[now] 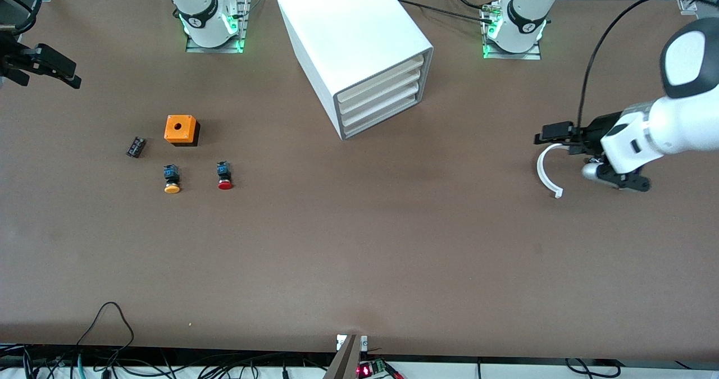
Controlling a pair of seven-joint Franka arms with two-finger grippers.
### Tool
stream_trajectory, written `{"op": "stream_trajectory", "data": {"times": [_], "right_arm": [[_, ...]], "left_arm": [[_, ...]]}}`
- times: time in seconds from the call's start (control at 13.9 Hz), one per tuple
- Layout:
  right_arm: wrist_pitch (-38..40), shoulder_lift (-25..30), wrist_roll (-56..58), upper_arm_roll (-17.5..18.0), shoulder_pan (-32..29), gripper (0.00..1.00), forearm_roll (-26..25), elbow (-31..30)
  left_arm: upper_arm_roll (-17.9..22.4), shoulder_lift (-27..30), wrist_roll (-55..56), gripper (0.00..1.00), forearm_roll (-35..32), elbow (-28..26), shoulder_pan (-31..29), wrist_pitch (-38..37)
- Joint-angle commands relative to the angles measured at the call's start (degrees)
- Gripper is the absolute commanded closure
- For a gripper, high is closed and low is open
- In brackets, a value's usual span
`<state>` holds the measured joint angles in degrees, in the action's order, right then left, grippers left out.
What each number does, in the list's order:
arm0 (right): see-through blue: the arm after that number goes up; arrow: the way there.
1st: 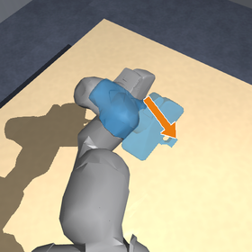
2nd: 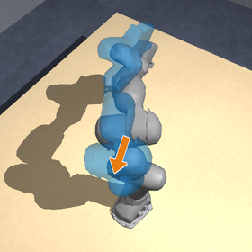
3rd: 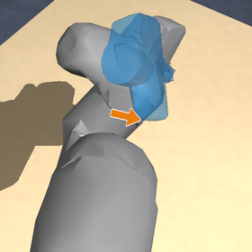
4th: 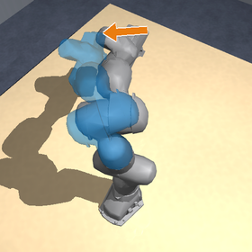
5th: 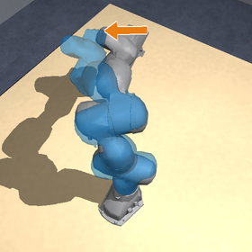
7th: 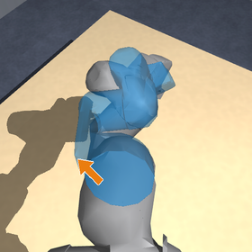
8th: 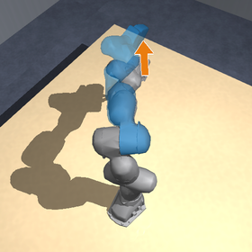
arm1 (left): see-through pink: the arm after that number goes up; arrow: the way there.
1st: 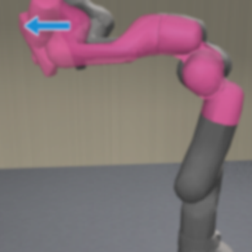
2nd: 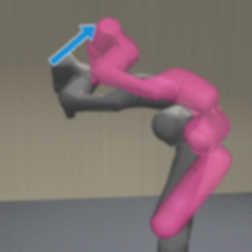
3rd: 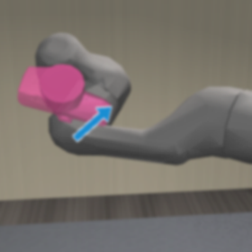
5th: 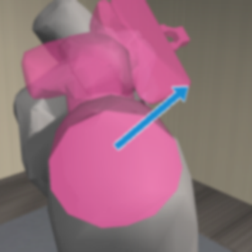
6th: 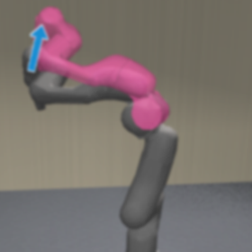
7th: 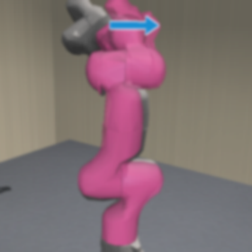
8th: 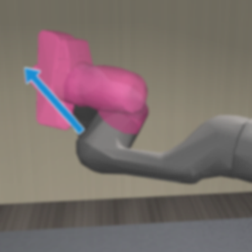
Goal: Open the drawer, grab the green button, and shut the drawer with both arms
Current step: 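Reach the left gripper to the bottom drawer of the white cabinet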
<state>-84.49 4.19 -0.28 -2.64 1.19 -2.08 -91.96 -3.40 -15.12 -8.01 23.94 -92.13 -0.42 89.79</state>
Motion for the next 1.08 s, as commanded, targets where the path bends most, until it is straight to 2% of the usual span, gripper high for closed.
{"op": "stream_trajectory", "data": {"times": [0.0, 0.14, 0.29, 0.58, 0.79, 0.86, 1.01], "right_arm": [[0.8, -0.1, -0.9, 0.0, 0.0, 0.00, 0.9, 0.7], [0.6, -0.2, -1.0, -0.2, 0.0, 0.00, 1.0, 0.6], [0.7, -1.2, -0.8, -0.3, 0.0, 0.00, 1.2, 0.6], [0.5, -2.1, -0.2, -0.1, 0.0, 0.00, 1.6, 0.6], [-0.7, -2.3, -0.2, -0.3, 0.0, 0.00, 2.2, 0.3], [-1.7, -2.1, -0.8, -0.2, 0.0, 0.00, 2.3, 0.0], [-3.4, -1.4, -1.0, -0.2, 0.0, 0.00, 2.3, -1.5]], "left_arm": [[0.2, -4.2, -1.1, 0.00, 8.1, -2.6, 2.5, 4.3], [0.2, -7.0, -1.1, 0.00, 12.1, -5.4, 7.0, 12.0], [0.2, -9.6, -1.1, 0.00, 16.1, -7.1, 10.4, 15.8], [0.1, -15.1, -1.2, 0.00, 16.1, -8.2, 15.4, 15.0], [-4.7, -17.4, -4.2, 0.00, 17.4, -11.9, 16.1, 15.1], [-6.2, -17.8, -4.3, 0.00, 19.7, -13.2, 16.0, 15.1], [-6.5, -17.7, -5.1, 0.00, 23.0, -15.7, 15.7, 14.9]]}}
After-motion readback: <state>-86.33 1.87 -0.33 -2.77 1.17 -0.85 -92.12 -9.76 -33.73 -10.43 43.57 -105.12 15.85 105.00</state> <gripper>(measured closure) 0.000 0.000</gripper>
